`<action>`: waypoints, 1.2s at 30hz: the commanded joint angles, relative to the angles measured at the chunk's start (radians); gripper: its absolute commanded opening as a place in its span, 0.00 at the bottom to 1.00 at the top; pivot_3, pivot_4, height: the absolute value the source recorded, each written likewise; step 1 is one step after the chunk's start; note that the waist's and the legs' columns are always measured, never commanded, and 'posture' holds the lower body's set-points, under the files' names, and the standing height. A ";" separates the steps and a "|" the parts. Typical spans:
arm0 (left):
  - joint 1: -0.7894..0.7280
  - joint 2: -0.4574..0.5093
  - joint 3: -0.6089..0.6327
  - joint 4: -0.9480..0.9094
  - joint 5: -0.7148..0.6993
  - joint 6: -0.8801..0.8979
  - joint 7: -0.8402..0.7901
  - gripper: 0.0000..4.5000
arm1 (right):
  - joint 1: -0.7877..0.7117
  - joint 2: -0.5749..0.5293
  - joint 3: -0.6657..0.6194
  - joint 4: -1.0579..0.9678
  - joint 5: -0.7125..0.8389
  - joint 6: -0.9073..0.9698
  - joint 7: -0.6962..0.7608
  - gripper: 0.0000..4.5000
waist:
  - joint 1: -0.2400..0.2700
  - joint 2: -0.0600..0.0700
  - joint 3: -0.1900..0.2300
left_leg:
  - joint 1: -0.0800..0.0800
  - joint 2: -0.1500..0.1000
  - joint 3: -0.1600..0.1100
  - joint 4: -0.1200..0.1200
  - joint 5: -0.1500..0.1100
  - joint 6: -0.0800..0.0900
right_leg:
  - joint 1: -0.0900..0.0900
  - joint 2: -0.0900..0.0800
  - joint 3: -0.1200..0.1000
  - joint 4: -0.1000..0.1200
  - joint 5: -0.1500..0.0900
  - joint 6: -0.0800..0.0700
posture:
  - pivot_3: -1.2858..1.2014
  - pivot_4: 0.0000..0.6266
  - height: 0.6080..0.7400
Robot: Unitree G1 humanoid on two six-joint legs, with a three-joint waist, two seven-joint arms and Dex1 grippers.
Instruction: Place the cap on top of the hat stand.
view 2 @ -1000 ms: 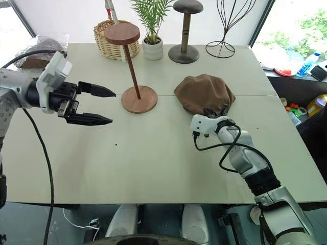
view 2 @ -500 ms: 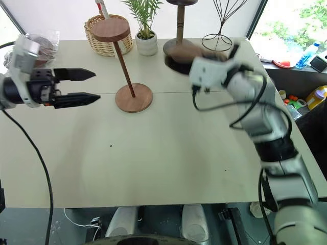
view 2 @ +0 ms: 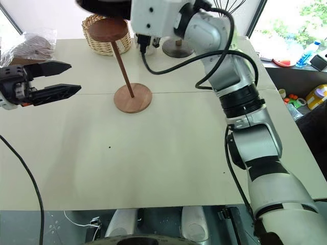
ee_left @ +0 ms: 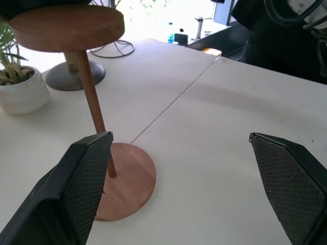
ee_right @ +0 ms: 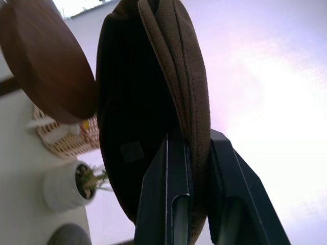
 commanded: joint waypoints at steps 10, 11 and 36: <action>0.025 0.048 0.046 -0.009 -0.031 -0.008 0.021 1.00 | 0.147 -0.069 0.064 -0.206 -0.037 -0.158 0.091 0.00 | 0.001 0.000 0.000 | 0.000 0.000 0.000 0.001 0.002 -0.003 | 0.000 0.000 0.000 0.001 0.000 0.000 | 0.52 0.24 0.91; 0.023 0.048 0.041 -0.005 -0.029 -0.012 0.021 1.00 | 0.158 -0.073 0.067 -0.211 -0.046 -0.158 0.091 0.00 | 0.001 0.000 0.000 | 0.000 0.000 0.000 0.001 0.002 -0.004 | 0.000 0.000 0.000 0.001 0.000 0.000 | 0.52 0.24 0.91; -0.083 0.041 -0.083 0.065 0.002 -0.070 -0.013 1.00 | 0.292 -0.044 0.042 -0.384 -0.064 0.055 0.124 0.80 | 0.001 -0.001 -0.001 | 0.000 0.000 -0.001 0.002 0.006 -0.010 | -0.005 0.000 0.001 0.013 0.000 -0.001 | 0.52 0.24 0.91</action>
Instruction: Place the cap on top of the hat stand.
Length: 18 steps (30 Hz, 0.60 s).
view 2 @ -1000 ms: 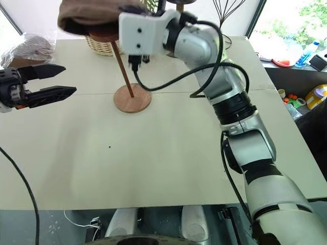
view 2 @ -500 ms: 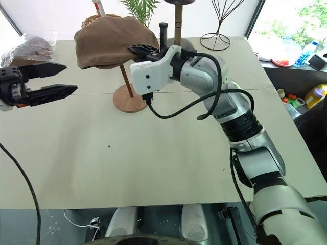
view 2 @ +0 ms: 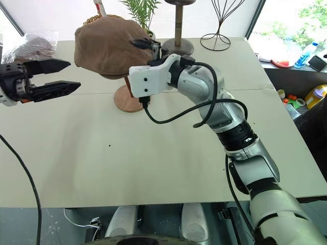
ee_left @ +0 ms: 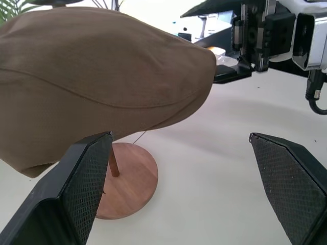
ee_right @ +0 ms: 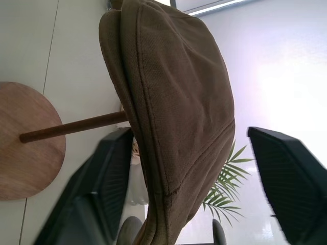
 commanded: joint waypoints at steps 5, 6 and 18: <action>-0.058 0.018 -0.033 0.003 0.015 -0.047 -0.045 1.00 | 0.062 -0.093 -0.112 -0.125 0.147 -0.022 0.079 0.80 | 0.008 0.000 0.000 | 0.000 0.000 0.000 0.000 0.000 0.000 | 0.000 0.000 0.000 0.000 0.000 0.000 | 0.52 0.24 0.91; -0.067 0.021 -0.044 0.001 0.018 -0.052 -0.054 1.00 | 0.092 -0.128 -0.139 -0.148 0.209 -0.040 0.122 0.80 | 0.008 0.000 0.000 | 0.000 0.000 0.000 0.000 0.000 0.000 | 0.000 0.000 0.000 0.000 0.000 0.000 | 0.52 0.24 0.91; -0.138 0.029 -0.183 -0.078 0.242 -0.317 -0.084 1.00 | 0.092 -0.515 -0.561 -0.182 1.083 0.925 0.509 0.99 | 0.028 0.000 0.001 | 0.001 0.001 0.001 0.001 0.001 0.002 | 0.000 0.000 0.001 -0.001 -0.001 -0.006 | 0.52 0.24 0.91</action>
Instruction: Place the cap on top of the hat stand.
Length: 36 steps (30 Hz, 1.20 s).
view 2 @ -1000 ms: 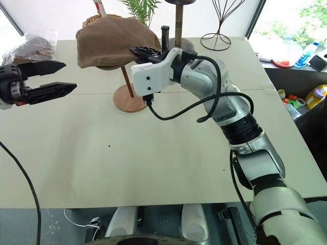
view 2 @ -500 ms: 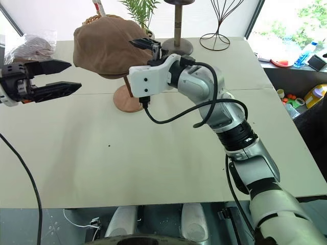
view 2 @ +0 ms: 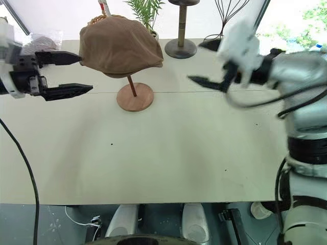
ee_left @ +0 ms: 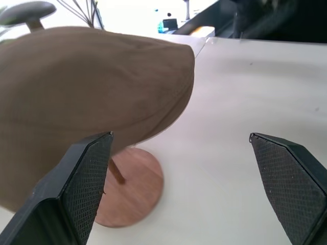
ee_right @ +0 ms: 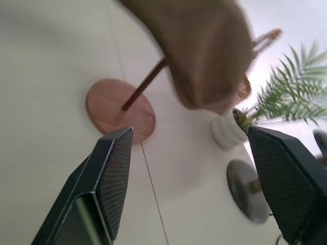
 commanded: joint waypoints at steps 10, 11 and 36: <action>0.035 -0.080 -0.117 -0.083 0.417 -0.482 0.141 1.00 | -0.170 -0.140 -0.158 -0.007 0.525 0.549 0.026 0.99 | 0.001 0.000 0.000 | 0.000 0.000 0.006 0.000 0.000 0.000 | -0.003 0.000 0.006 -0.001 -0.001 -0.001 | 0.52 0.24 0.91; 0.049 -0.091 -0.127 -0.095 0.456 -0.518 0.162 1.00 | -0.173 -0.146 -0.151 -0.002 0.518 0.545 0.017 0.99 | 0.002 0.000 0.000 | 0.000 0.000 0.006 0.000 0.000 0.000 | -0.003 0.000 0.007 -0.001 -0.001 -0.001 | 0.52 0.24 0.91; 0.003 -0.320 -0.360 -0.162 1.096 -0.601 0.479 1.00 | -0.111 -0.181 -0.048 -0.056 0.475 0.421 0.015 0.99 | 0.004 0.000 0.000 | -0.004 0.000 0.007 0.001 0.000 0.000 | -0.006 0.000 0.008 0.000 0.002 0.004 | 0.52 0.24 0.91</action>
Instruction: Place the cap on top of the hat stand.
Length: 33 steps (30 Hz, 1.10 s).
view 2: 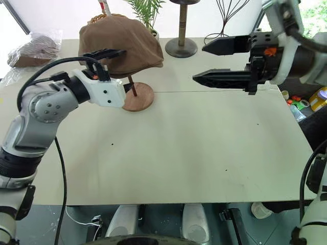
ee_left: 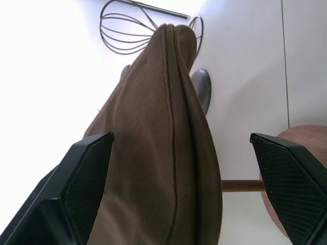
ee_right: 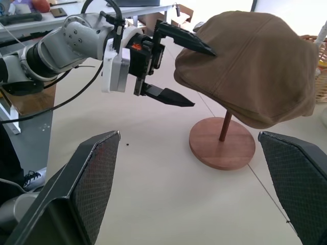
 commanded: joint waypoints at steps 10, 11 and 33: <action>-0.010 -0.040 0.009 -0.029 0.062 -0.035 0.031 0.81 | 0.005 -0.008 -0.006 -0.027 -0.020 -0.057 0.000 1.00 | 0.001 0.000 0.000 | 0.000 0.000 0.000 0.001 0.000 0.000 | 0.000 0.000 0.000 0.000 0.000 0.000 | 0.52 0.24 0.91; -0.007 -0.040 0.010 -0.031 0.061 -0.039 0.028 0.70 | 0.005 -0.008 -0.005 -0.026 -0.021 -0.059 0.002 1.00 | 0.000 0.000 0.000 | 0.000 0.000 0.000 0.001 0.000 0.000 | 0.000 0.000 0.000 0.000 0.000 0.000 | 0.52 0.24 0.91; -0.049 0.039 0.206 0.224 -0.148 -0.511 0.200 0.00 | 0.023 0.001 0.015 -0.009 -0.035 -0.109 0.014 1.00 | 0.001 0.000 0.000 | -0.001 0.000 0.000 0.004 0.000 0.000 | 0.000 0.000 0.000 0.001 0.001 0.001 | 0.52 0.24 0.91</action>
